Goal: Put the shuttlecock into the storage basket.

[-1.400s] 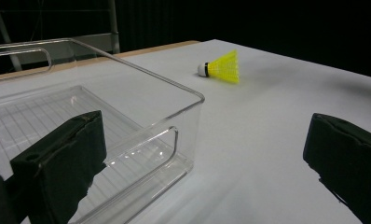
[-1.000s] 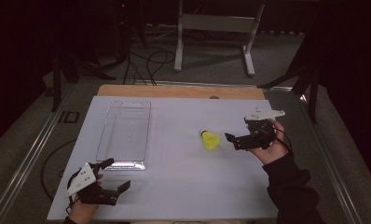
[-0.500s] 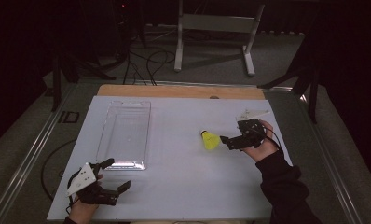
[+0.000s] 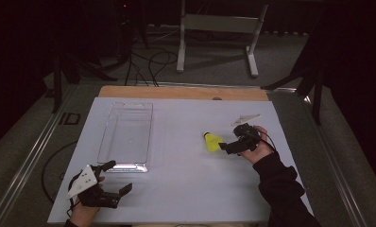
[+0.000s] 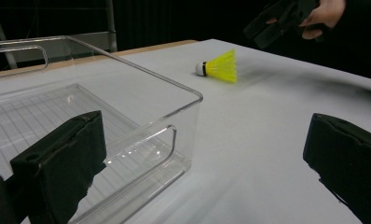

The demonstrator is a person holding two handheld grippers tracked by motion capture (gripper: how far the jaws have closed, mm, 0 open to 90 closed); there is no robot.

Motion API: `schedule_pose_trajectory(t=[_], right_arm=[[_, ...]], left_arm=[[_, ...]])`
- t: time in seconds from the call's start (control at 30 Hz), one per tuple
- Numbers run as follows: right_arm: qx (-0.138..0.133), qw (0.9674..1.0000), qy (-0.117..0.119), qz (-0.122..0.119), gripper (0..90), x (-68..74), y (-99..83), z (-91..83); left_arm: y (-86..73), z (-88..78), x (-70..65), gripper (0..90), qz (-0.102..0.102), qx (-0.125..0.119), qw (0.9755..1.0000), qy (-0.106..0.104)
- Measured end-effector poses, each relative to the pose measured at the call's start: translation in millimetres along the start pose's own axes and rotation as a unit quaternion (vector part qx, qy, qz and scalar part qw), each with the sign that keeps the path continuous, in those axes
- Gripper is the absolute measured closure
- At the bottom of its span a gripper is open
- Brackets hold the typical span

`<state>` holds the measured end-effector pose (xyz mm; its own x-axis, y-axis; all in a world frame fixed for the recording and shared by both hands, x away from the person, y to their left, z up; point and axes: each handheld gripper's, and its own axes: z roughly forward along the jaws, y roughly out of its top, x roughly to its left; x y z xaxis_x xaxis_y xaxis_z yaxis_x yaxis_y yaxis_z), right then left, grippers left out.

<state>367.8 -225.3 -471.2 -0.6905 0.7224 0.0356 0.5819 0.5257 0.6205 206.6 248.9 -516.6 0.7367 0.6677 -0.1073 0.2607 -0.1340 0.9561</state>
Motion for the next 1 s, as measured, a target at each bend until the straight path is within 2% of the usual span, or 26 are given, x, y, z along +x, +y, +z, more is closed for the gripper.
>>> schedule_pose_trajectory(t=[0.27,0.5,0.53,0.57,0.67,0.83,1.0], right_arm=[[0.033,0.9994,0.003,0.007,19.9,-4.6,-1.8,17.5],[0.055,0.9984,-0.002,0.014,30.7,-6.7,-0.3,25.8],[0.062,0.998,-0.003,0.014,36.1,-6.7,1.3,28.2],[0.064,0.9978,-0.007,0.016,36.9,-6.5,2.2,28.9],[0.073,0.9972,0.001,0.018,42.6,-6.4,4.6,31.8],[0.101,0.9943,0.019,0.025,46.4,-7.9,8.6,39.5],[0.121,0.9921,0.017,0.029,51.0,-9.4,13.0,47.9]], left_arm=[[0.0,-0.3,0.2,0.2,-0.001,-0.001,1.0,0.0],[-0.1,-0.2,0.5,0.2,-0.001,-0.001,1.0,0.0],[-0.1,-0.3,0.5,0.2,-0.001,-0.001,1.0,0.0],[-0.1,-0.4,0.4,0.2,-0.001,-0.001,1.0,0.0],[-0.1,-0.4,0.4,0.1,-0.001,-0.001,1.0,0.0],[-0.1,-0.2,0.2,0.2,-0.001,-0.001,1.0,0.0],[-0.2,-0.2,0.4,0.2,-0.001,-0.001,1.0,-0.001]])
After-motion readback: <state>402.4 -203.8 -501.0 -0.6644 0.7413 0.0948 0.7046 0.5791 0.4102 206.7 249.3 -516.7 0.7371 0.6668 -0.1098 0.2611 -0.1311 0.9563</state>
